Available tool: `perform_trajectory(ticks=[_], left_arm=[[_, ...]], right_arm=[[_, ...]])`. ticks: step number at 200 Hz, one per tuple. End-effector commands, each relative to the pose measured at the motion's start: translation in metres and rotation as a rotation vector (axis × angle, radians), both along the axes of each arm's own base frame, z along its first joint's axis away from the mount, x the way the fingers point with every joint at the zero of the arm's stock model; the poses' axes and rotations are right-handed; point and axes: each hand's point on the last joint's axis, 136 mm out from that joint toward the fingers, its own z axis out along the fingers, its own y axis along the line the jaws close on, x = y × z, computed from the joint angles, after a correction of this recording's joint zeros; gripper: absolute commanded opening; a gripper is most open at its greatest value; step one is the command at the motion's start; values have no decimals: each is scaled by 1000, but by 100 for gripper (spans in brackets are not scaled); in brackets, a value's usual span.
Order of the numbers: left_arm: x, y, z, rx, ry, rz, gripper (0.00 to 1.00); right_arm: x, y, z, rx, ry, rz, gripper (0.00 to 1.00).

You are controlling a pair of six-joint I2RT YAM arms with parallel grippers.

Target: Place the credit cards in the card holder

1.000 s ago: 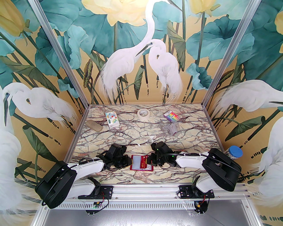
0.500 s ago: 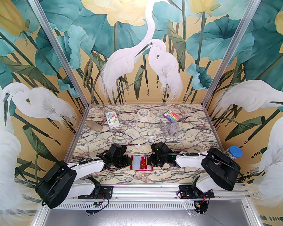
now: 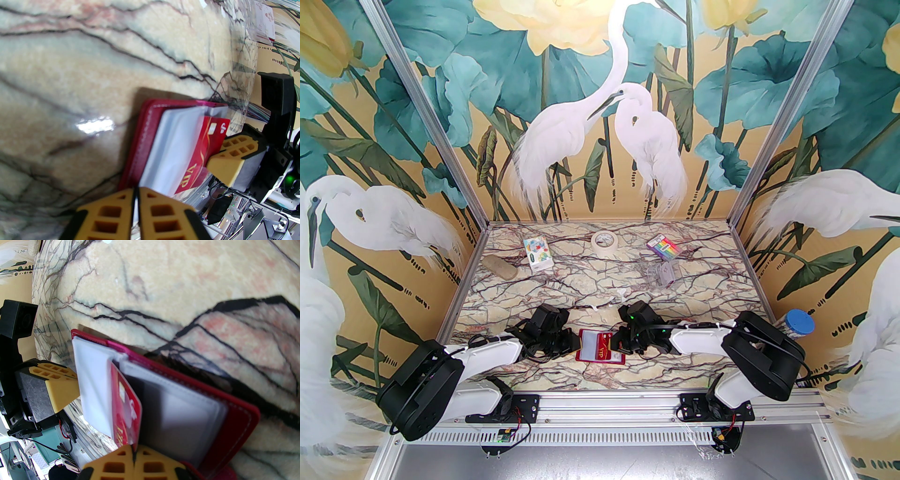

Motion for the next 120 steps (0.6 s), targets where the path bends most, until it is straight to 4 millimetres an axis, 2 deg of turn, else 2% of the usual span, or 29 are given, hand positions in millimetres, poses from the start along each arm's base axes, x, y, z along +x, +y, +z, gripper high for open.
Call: perform_trajectory(ticks=[1, 23, 47, 73, 120], left_arm=[[-11, 19, -26, 124, 51, 17, 12], [-11, 18, -26, 124, 52, 16, 12], [-11, 19, -27, 125, 53, 17, 12], [-11, 19, -26, 125, 52, 17, 12], [-11, 19, -26, 125, 51, 16, 12]], right_arm=[[-11, -7, -18, -68, 52, 21, 0], [-10, -6, -15, -63, 50, 22, 0], [-11, -5, -9, -68, 41, 34, 24], [-8, -6, 0, -85, 21, 38, 39], [-2, -11, 9, -185, -1, 34, 43]])
